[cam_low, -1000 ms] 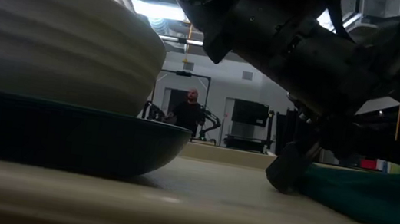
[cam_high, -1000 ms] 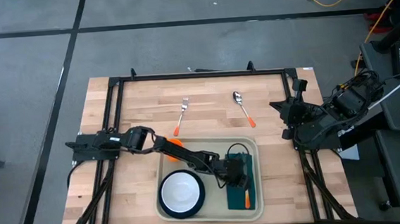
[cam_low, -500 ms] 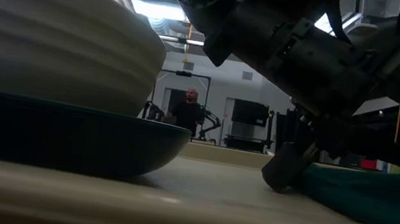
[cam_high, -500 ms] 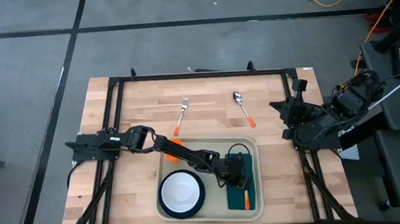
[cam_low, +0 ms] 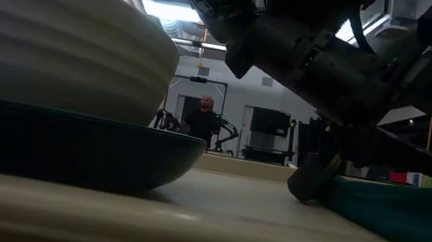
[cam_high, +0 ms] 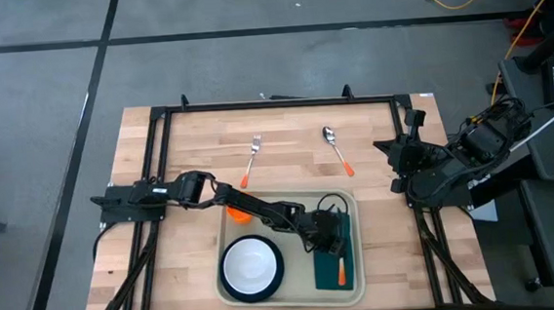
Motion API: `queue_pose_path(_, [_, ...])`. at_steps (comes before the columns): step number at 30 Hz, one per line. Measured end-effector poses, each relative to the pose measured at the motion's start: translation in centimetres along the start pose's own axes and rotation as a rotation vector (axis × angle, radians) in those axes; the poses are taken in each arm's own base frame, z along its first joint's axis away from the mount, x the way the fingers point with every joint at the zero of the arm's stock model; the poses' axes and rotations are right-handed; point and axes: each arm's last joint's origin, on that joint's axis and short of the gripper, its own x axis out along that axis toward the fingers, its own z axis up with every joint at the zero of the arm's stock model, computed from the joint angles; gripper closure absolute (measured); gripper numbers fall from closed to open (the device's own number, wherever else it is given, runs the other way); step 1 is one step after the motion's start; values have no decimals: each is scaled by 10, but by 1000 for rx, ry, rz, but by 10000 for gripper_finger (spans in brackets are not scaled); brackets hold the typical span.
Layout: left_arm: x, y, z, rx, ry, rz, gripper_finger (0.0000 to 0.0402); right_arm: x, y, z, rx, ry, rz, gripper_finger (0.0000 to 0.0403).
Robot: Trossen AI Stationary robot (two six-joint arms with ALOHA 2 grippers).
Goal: Set up tray
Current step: Put the knife on the napkin
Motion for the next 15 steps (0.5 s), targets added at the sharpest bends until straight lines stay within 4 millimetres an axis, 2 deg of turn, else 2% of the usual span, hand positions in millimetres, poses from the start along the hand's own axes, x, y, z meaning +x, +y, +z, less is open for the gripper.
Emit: queue_pose_path(15, [-2, -3, 1, -18, 48, 68, 310, 0, 0, 0, -3, 0, 0, 395])
